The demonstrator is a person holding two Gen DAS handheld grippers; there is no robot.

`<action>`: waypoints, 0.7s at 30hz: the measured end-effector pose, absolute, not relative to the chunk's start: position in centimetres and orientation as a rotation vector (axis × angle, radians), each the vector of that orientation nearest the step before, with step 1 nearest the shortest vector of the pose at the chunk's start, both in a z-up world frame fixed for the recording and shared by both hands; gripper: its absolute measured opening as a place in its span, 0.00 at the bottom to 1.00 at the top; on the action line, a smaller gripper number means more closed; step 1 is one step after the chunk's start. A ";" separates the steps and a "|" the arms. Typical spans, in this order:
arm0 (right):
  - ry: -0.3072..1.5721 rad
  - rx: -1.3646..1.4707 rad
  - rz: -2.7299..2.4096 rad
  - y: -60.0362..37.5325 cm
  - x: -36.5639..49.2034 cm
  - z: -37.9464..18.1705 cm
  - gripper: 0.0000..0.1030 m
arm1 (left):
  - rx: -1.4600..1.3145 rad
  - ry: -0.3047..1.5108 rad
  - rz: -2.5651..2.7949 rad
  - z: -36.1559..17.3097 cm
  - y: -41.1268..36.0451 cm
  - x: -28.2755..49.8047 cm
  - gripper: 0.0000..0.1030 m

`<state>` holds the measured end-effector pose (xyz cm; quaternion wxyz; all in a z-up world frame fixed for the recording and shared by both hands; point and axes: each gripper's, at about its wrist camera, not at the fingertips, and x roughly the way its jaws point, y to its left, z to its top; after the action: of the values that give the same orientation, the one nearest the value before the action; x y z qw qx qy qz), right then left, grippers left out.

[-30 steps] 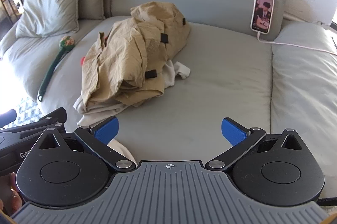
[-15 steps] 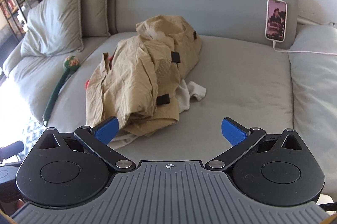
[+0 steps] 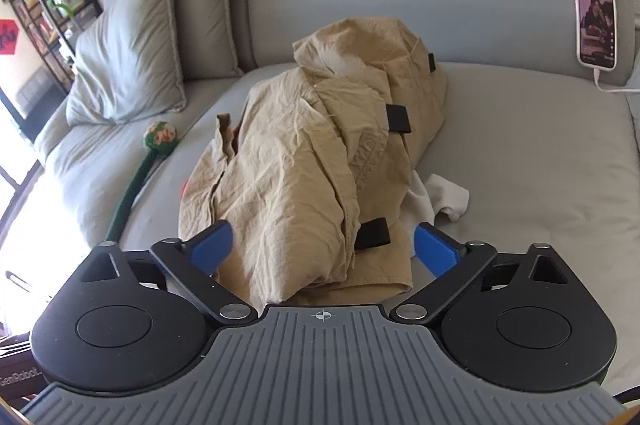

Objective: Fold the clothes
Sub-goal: 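Grasp the khaki pants with the right gripper and lift them off the pile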

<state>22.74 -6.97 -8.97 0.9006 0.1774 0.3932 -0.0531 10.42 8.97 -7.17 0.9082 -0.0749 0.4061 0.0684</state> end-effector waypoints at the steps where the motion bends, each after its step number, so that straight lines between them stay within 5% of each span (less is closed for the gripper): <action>1: 0.825 0.349 -0.101 -6.8 23.2 -9.2 0.81 | -0.151 0.829 0.133 -7.1 8.8 10.4 0.96; 3: 0.851 0.305 -0.068 -6.4 24.0 -9.8 0.69 | -0.145 0.818 0.109 -6.9 8.6 10.3 0.92; 5: 0.875 0.294 -0.030 -6.3 24.5 -10.4 0.37 | -0.139 0.802 0.080 -6.6 8.5 10.0 0.88; 6: 0.879 0.313 -0.015 -6.4 24.6 -10.5 0.10 | -0.134 0.780 0.067 -6.3 8.5 9.7 0.87; 11: 0.749 0.365 0.009 -6.9 23.3 -6.2 0.03 | -0.104 0.611 0.060 -2.9 8.2 7.6 0.87; 21: 0.252 0.436 -0.056 -12.5 13.4 14.7 0.03 | -0.106 0.357 -0.234 7.4 3.9 4.4 0.92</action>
<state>13.39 -12.45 14.71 0.9681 0.2156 0.1246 -0.0277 4.40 3.92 7.36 0.9759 -0.0524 0.1771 -0.1159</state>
